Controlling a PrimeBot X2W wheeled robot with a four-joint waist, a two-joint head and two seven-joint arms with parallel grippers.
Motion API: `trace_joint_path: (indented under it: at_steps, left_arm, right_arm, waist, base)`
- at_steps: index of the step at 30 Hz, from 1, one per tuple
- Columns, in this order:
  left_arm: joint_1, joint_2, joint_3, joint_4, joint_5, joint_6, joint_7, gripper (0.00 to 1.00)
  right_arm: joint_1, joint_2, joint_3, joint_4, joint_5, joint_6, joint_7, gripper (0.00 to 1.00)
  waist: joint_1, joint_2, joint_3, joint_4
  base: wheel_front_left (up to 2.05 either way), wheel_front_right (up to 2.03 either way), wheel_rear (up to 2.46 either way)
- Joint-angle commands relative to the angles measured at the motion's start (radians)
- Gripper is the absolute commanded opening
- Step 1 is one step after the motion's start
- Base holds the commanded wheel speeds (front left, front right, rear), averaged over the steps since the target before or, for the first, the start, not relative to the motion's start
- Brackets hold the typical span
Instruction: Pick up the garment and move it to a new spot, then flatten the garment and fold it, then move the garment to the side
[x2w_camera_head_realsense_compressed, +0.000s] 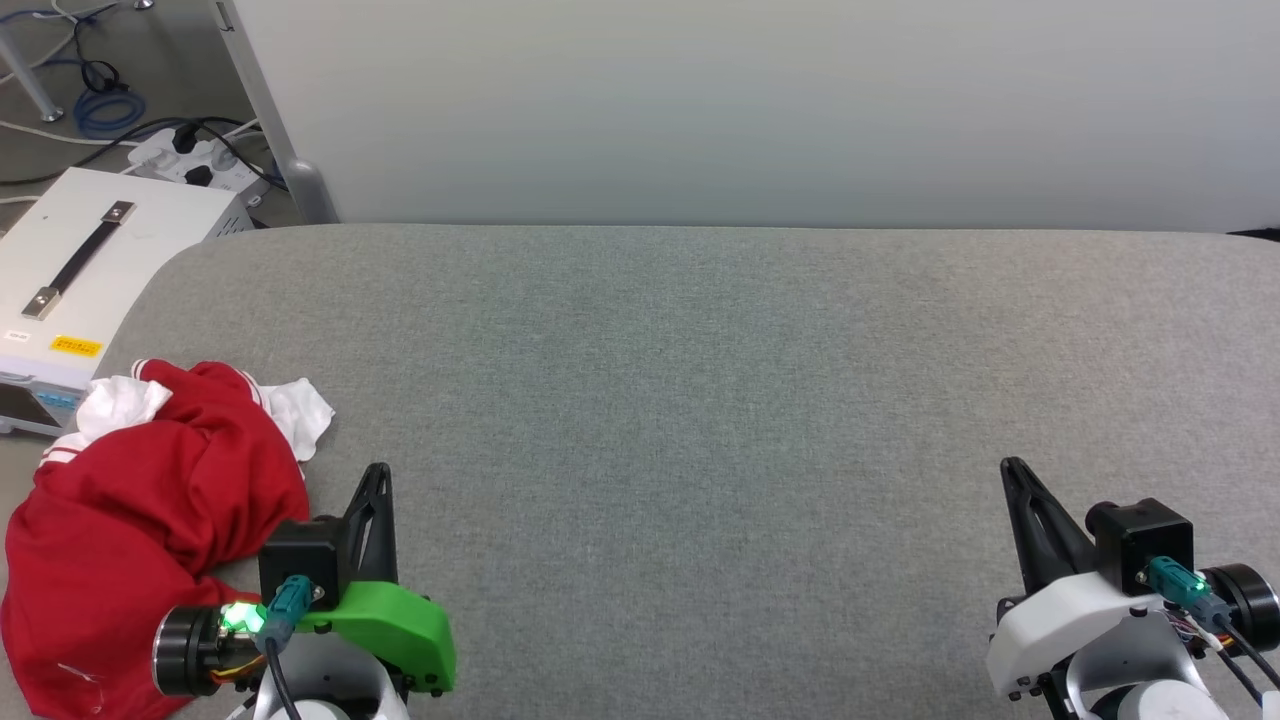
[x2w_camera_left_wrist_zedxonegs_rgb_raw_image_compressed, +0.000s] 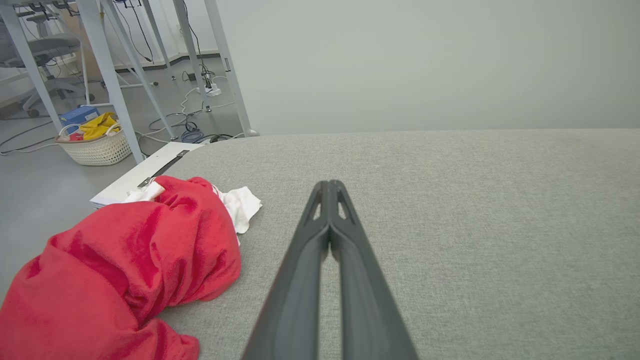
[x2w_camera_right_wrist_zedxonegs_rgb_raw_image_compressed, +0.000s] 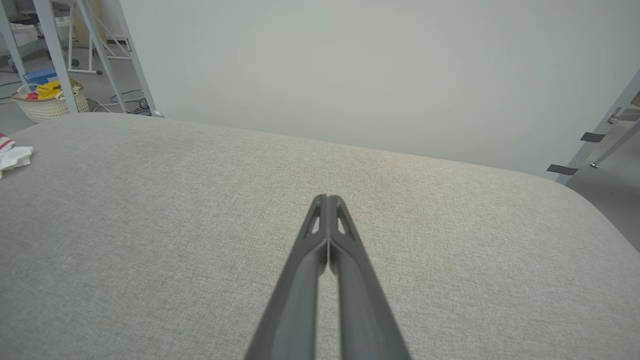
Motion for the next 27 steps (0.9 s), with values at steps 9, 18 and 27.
trace_joint_path:
  at_steps: [9, 18, 27]
  left_arm:
    - [-0.018, -0.005, 0.000, -0.002, 0.009, 0.004, -0.001, 0.00]
    - [0.000, 0.000, -0.001, 0.002, -0.004, -0.001, -0.003, 1.00]
    - [-0.010, 0.000, -0.013, 0.010, -0.028, -0.010, -0.022, 1.00]
  right_arm:
    - [-0.016, -0.001, 0.000, 0.002, -0.010, -0.001, 0.003, 0.00]
    - [0.000, 0.000, 0.000, 0.001, 0.003, 0.000, -0.003, 1.00]
    - [-0.004, 0.000, -0.005, 0.004, 0.025, 0.000, -0.022, 1.00]
  waist:
    - [0.0000, 0.0000, 0.000, 0.000]
    - [0.0000, 0.0000, 0.000, 0.000]
    - [0.0000, 0.0000, -0.001, 0.001]
  base:
    - [0.00, 0.00, 0.00]
    - [0.00, 0.00, 0.00]
    - [0.00, 0.00, 0.00]
